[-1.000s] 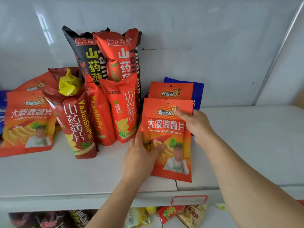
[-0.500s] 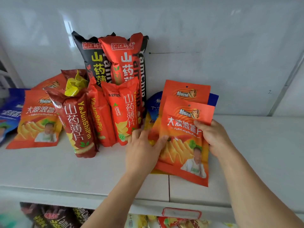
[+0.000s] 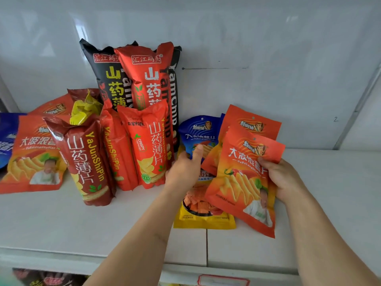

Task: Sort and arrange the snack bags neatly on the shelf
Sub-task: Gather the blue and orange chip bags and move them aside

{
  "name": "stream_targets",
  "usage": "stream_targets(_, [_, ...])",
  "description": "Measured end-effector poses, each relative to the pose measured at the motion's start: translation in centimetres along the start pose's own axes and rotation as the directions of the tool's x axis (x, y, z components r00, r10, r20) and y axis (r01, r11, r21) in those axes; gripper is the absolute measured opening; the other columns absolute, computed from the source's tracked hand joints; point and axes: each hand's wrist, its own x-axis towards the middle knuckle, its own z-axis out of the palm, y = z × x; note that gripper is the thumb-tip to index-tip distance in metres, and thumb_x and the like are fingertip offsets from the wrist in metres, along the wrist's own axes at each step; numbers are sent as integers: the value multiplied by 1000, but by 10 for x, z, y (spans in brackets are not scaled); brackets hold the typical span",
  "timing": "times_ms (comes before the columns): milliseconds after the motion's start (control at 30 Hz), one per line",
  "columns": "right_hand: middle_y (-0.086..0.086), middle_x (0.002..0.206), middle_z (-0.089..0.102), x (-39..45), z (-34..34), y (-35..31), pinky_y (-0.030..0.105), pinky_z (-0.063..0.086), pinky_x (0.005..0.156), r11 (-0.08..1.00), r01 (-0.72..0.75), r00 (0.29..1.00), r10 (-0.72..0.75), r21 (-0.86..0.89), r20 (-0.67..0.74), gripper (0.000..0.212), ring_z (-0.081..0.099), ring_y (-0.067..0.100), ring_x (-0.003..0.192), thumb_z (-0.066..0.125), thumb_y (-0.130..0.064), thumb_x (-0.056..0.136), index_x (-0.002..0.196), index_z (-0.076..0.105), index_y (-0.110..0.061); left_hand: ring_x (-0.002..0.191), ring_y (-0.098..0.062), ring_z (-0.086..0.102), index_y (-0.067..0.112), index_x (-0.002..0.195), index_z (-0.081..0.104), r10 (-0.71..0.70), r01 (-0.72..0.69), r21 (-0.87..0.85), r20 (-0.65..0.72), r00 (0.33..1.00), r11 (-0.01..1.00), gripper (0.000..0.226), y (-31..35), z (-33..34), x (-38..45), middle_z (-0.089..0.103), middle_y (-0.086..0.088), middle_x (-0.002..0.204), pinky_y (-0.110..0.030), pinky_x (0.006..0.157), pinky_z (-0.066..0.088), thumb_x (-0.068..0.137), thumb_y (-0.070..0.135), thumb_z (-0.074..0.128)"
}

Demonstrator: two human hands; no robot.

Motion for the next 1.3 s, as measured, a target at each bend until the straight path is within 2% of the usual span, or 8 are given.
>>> stream_targets(200, [8,91,77,1,6,-3,42,58,74,1000,9,999,-9,-11,34,12,75,28,79,66,-21,93,104,67,-16,134,-30,44,7,146,42,-115,117,-20,86,990,993,77,33,-7,21,47,-13,148,-40,109,33,101,63,16])
stream_targets(333, [9,91,77,2,5,-6,39,58,70,1000,4,998,-4,5,61,13,75,27,78,65,-21,94,106,66,-15,107,-24,54,12,127,55,-181,196,-206,91,979,959,69,40,-3,37,53,-12,133,-38,94,38,99,67,25])
stream_targets(433, [10,91,77,1,3,-6,38,57,68,1000,-3,997,1,20,72,12,75,27,78,64,-20,94,105,67,-14,136,-30,42,19,155,28,-198,205,-377,57,978,903,81,38,0,46,40,-6,153,-43,105,38,93,70,41])
stream_targets(500, [11,93,77,1,1,-6,39,58,70,999,0,997,-3,35,73,14,75,29,81,64,-19,94,106,67,-12,135,-31,44,13,153,29,-250,259,-443,79,965,859,89,38,1,49,47,-7,147,-44,106,38,89,71,49])
stream_targets(600, [13,95,76,1,0,-5,45,59,78,999,13,997,-15,38,73,15,74,31,84,64,-18,94,107,68,-11,114,-27,62,17,130,58,-239,315,-501,212,948,806,96,38,6,54,70,-5,118,-41,97,44,67,88,57])
stream_targets(733, [12,98,76,2,0,-3,51,57,87,999,22,996,-27,48,89,18,74,32,88,65,-20,94,110,68,-12,121,-26,61,33,132,60,-174,355,-525,363,915,774,121,31,21,67,66,-1,131,-50,107,43,30,98,66])
stream_targets(1000, [15,106,74,-6,3,-6,42,59,78,993,-1,976,-24,115,217,28,73,32,92,65,-19,93,119,64,-10,94,-32,75,14,118,67,-23,260,-549,399,916,794,83,29,23,41,77,-11,100,-56,91,56,64,77,73])
stream_targets(1300, [17,104,74,-12,-1,-5,41,59,72,990,-5,970,-30,142,241,27,73,33,87,69,-13,89,116,67,-9,97,-33,74,11,122,65,-19,277,-618,390,921,736,67,19,26,26,76,-13,105,-57,91,56,77,59,75])
